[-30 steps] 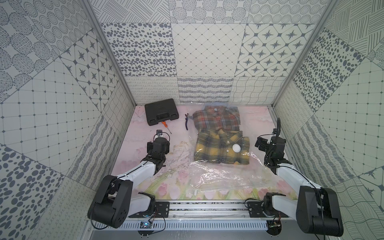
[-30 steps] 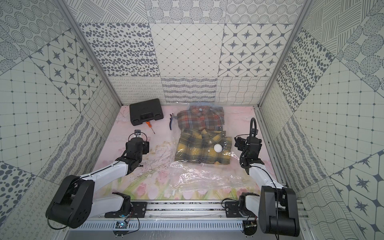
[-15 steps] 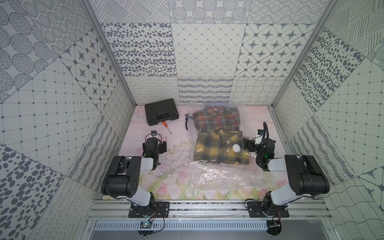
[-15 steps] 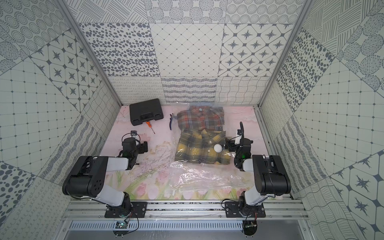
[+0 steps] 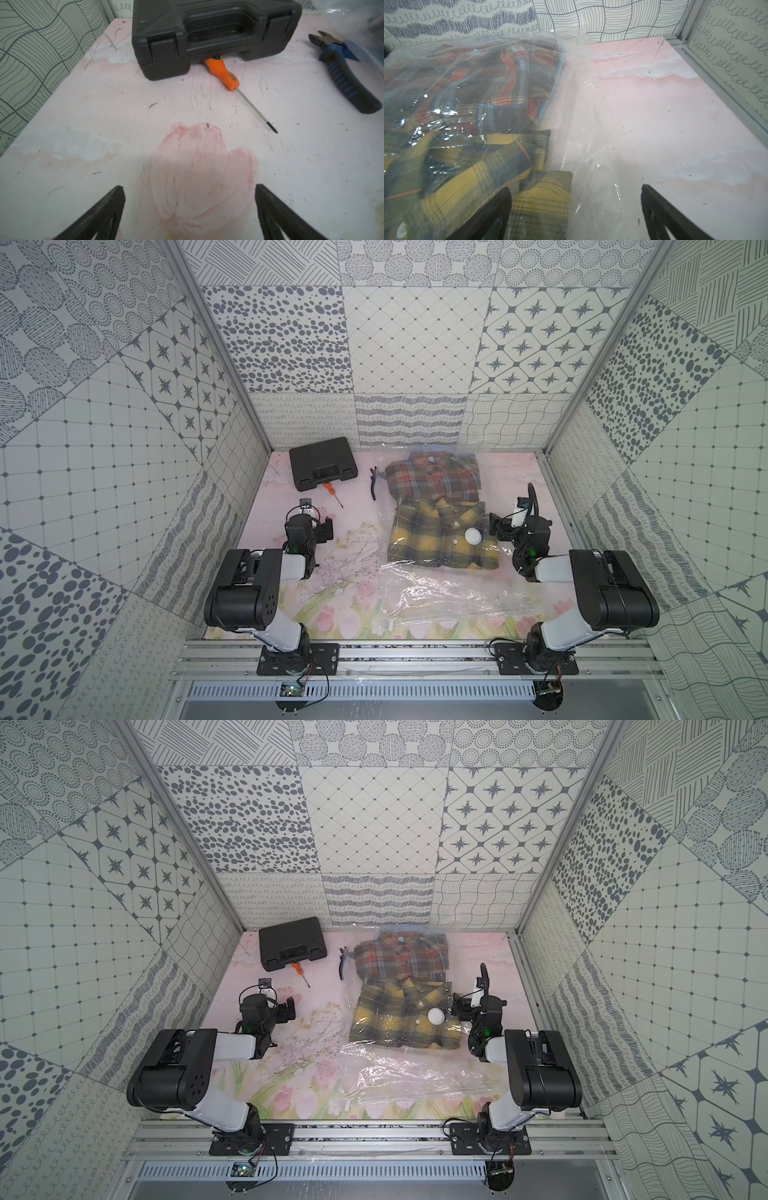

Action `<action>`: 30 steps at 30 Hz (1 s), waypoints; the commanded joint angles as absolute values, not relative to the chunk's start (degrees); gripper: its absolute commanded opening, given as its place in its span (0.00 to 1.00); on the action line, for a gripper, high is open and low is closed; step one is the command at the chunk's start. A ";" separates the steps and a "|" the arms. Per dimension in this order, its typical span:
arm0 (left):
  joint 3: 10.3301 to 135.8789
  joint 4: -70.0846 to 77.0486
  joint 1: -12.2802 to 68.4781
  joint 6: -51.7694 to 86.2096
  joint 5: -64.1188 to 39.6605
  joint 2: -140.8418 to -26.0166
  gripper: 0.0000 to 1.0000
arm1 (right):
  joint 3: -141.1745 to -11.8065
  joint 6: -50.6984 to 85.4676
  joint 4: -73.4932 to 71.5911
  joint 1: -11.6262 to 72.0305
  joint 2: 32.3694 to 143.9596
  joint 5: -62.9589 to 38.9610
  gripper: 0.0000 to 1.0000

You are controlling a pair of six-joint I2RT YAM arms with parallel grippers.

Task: Place the folded shirt into the vacuum bag
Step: Reset both arms

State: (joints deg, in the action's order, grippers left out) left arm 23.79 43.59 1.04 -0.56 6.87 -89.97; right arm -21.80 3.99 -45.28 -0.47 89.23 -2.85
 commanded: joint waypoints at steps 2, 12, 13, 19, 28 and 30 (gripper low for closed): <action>23.82 47.34 0.88 0.04 5.31 -90.00 0.99 | -22.91 2.95 -48.69 0.04 88.86 -1.53 0.98; 23.74 47.58 0.88 0.00 5.28 -90.07 0.99 | -23.33 2.28 -47.90 0.88 88.87 -0.13 0.98; 23.76 47.57 0.88 0.00 5.32 -90.01 0.99 | -23.38 2.15 -47.90 0.88 88.90 -0.18 0.98; 23.74 47.61 0.88 0.00 5.32 -90.05 0.99 | -23.34 2.11 -47.90 0.99 88.86 0.00 0.98; 23.73 47.58 0.87 -0.02 5.28 -90.04 0.99 | -23.47 2.06 -47.81 1.13 88.90 0.20 0.98; 23.78 47.62 0.83 0.00 5.29 -90.02 0.99 | -23.42 2.11 -47.82 1.14 88.88 0.29 0.98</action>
